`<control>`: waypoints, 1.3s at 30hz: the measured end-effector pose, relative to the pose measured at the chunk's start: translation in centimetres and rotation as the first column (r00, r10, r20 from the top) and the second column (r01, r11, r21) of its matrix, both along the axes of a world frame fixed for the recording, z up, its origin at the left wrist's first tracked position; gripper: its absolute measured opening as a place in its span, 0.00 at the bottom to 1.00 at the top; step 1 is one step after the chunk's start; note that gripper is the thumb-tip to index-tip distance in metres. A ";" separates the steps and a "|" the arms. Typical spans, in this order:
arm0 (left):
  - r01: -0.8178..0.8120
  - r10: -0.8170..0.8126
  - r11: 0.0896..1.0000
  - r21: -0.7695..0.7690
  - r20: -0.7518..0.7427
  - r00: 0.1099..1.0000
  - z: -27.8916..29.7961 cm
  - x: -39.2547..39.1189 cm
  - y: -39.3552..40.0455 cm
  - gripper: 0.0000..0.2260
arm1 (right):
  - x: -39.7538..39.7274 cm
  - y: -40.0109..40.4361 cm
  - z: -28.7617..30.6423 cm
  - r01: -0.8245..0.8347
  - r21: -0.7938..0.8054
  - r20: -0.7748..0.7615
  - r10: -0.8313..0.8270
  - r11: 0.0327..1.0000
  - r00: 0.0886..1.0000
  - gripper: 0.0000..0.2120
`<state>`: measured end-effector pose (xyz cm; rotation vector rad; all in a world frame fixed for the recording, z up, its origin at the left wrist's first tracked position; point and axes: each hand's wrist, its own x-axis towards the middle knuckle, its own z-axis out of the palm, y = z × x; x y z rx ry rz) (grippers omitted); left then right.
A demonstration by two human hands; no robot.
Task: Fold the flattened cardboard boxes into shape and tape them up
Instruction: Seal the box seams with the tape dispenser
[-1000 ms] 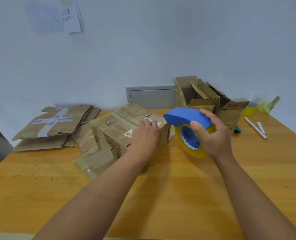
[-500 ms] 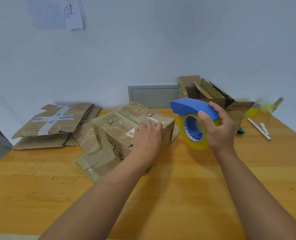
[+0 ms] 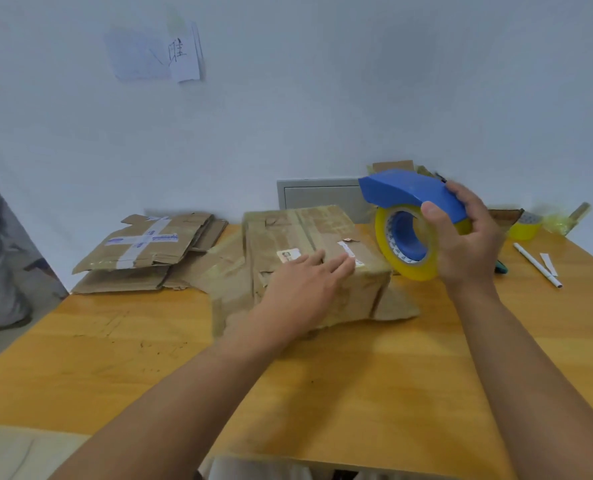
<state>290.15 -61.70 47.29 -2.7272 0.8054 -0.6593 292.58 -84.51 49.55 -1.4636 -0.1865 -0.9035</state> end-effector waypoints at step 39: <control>-0.061 0.036 0.954 -0.294 -0.087 0.996 -4.2 3.8 6.9 0.26 | 3.4 7.6 0.0 -0.104 -0.170 -0.158 0.077 0.980 0.984 0.31</control>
